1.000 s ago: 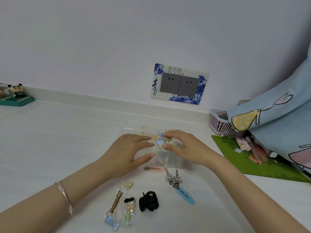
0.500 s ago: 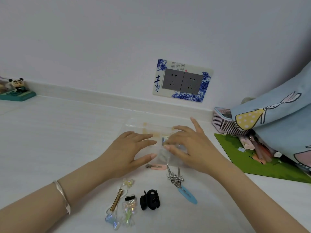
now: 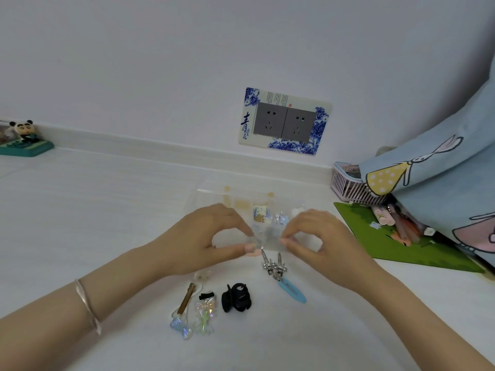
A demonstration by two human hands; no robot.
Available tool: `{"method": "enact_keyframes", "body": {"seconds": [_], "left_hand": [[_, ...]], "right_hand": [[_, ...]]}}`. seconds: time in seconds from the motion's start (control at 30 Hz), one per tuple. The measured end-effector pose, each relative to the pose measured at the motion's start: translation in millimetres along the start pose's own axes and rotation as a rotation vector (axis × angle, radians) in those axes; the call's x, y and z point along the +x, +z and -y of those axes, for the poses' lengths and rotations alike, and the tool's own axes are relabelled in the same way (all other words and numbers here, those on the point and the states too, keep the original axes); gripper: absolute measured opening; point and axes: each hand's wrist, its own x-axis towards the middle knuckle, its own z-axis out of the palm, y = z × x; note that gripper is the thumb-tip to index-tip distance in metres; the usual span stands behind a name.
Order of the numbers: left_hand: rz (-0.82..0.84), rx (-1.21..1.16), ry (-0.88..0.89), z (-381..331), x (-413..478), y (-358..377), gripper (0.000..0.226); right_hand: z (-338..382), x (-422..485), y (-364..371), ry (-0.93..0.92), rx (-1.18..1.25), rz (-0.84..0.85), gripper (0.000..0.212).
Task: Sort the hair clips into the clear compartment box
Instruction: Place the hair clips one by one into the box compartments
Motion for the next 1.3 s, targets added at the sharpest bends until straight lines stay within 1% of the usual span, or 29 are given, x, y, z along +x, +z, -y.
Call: {"method": "enact_keyframes", "body": {"seconds": [0.07, 0.13, 0.23, 0.33, 0.4, 0.5, 0.57, 0.67, 0.73, 0.8, 0.87, 0.93, 0.97, 1.03, 1.1, 1.17, 1.23, 1.3], "left_hand": [[0.104, -0.078, -0.051, -9.5, -4.8, 0.8, 0.041], [0.199, -0.039, -0.068, -13.9, -9.2, 5.8, 0.041], [0.283, 0.013, -0.097, -16.3, -13.9, 11.9, 0.042], [0.32, -0.014, -0.146, -17.4, -16.9, 13.0, 0.041], [0.343, -0.043, -0.166, -18.2, -18.5, 12.2, 0.039], [0.382, -0.067, -0.166, -19.2, -20.1, 10.7, 0.034], [0.382, -0.082, -0.16, -18.9, -19.5, 10.6, 0.032], [0.363, -0.072, -0.168, -15.6, -16.5, 10.1, 0.033], [0.358, -0.056, -0.177, -12.5, -14.2, 8.9, 0.031], [0.349, -0.041, -0.169, -9.6, -12.6, 8.1, 0.029], [0.333, -0.045, -0.158, -6.6, -12.1, 7.8, 0.03], [0.296, -0.072, -0.155, -4.1, -11.9, 7.1, 0.031], [0.256, -0.093, -0.144, -3.4, -11.8, 6.1, 0.029], [0.109, -0.128, -0.094, -1.9, -10.2, 2.5, 0.025], [-0.075, -0.134, -0.064, 0.5, -8.3, -2.0, 0.028], [-0.206, -0.136, -0.084, 5.3, -7.9, -5.3, 0.034], [-0.262, -0.115, -0.104, 11.5, -10.1, -5.1, 0.036], [-0.273, -0.089, -0.102, 16.9, -13.0, -4.3, 0.033]], "right_hand": [[1.7, -17.7, 2.2, 0.127, 0.013, 0.13, 0.026], [0.2, -30.9, 10.8, 0.214, -0.058, 0.226, 0.03], [-2.4, -39.6, 22.8, 0.287, -0.012, 0.263, 0.023], [-2.1, -41.9, 26.9, 0.32, 0.161, 0.256, 0.012], [1.1, -42.2, 27.2, 0.333, 0.242, 0.263, 0.013], [6.5, -39.7, 28.2, 0.321, 0.289, 0.304, 0.015], [7.2, -37.4, 29.1, 0.295, 0.24, 0.302, 0.013], [9.9, -35.2, 27.9, 0.239, 0.116, 0.3, 0.026], [13.0, -33.9, 24.0, 0.224, 0.163, 0.305, 0.028], [16.3, -29.3, 18.2, 0.209, 0.256, 0.267, 0.028], [19.2, -17.9, 12.5, 0.212, 0.366, 0.135, 0.031], [21.8, -0.1, 8.2, 0.257, 0.516, -0.022, 0.033], [22.3, 10.3, 7.8, 0.285, 0.58, -0.093, 0.034], [22.4, 30.9, 10.8, 0.324, 0.656, -0.196, 0.034], [21.9, 48.7, 17.9, 0.335, 0.673, -0.226, 0.035], [21.1, 62.6, 29.0, 0.347, 0.645, -0.21, 0.034], [19.8, 70.9, 40.8, 0.366, 0.557, -0.173, 0.032], [17.7, 74.7, 48.9, 0.359, 0.396, -0.106, 0.027]]}}
